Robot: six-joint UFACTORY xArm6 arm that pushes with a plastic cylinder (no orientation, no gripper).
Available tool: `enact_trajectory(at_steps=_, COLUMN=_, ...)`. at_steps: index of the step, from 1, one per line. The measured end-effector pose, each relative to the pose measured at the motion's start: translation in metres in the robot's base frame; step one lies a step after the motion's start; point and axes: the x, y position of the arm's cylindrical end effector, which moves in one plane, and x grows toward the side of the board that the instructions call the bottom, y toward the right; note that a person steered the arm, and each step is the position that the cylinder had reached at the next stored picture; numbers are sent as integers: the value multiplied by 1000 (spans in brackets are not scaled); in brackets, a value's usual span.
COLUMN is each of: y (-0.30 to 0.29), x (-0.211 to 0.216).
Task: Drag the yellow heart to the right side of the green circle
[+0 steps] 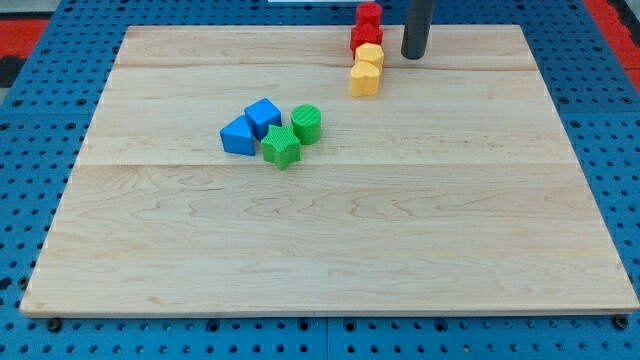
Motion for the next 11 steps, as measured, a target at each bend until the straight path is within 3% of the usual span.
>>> enact_trajectory(at_steps=2, y=-61, x=40)
enact_trajectory(at_steps=3, y=-65, x=57)
enact_trajectory(at_steps=5, y=-61, x=113)
enact_trajectory(at_steps=6, y=-14, x=121)
enact_trajectory(at_steps=7, y=-11, x=91)
enact_trajectory(at_steps=8, y=-71, x=69)
enact_trajectory(at_steps=11, y=-92, x=73)
